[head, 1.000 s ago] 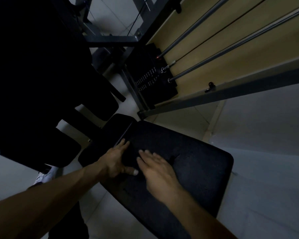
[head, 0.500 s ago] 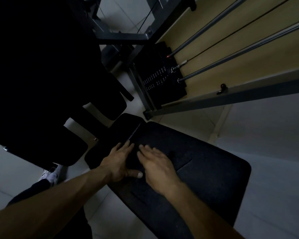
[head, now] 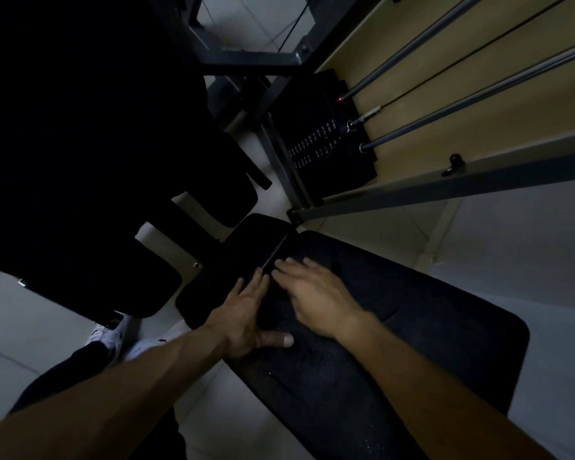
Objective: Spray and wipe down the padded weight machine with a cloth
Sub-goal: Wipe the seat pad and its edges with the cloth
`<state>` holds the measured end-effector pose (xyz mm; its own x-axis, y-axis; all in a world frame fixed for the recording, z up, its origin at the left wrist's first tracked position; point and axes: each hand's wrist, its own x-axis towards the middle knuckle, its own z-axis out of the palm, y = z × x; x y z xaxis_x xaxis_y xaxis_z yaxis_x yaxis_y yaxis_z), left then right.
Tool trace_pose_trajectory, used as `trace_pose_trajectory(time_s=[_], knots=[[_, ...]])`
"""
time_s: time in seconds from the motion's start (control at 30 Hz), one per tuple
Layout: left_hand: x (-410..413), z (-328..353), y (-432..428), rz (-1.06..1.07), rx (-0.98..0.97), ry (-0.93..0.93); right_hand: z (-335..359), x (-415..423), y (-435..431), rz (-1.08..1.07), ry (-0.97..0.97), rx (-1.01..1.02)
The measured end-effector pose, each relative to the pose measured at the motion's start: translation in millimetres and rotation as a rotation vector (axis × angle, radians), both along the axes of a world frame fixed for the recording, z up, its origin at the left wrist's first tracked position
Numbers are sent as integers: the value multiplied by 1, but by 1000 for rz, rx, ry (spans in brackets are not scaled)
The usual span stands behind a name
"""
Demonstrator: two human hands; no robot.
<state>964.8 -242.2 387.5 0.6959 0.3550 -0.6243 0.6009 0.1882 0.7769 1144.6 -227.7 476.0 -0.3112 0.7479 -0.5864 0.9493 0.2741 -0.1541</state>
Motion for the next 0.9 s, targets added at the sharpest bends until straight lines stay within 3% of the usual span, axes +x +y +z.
trace_pose_trajectory(time_s=[0.17,0.37,0.47,0.6,0.77,0.9], knots=[[-1,4,2,0,-15,21,-23,14,45,-233,-317,177],[-2,0,-2,3,14,14,-6,-8,7,50,-14,-126],[-3,3,-1,0,-3,25,-16,25,37,14,-90,-39],[-5,4,0,14,5,21,-37,15,53,-241,-300,162],[-12,1,-8,54,24,28,-21,-28,-7,-51,-88,-15],[-26,3,-20,61,48,23,0,0,-2,85,-2,-112]])
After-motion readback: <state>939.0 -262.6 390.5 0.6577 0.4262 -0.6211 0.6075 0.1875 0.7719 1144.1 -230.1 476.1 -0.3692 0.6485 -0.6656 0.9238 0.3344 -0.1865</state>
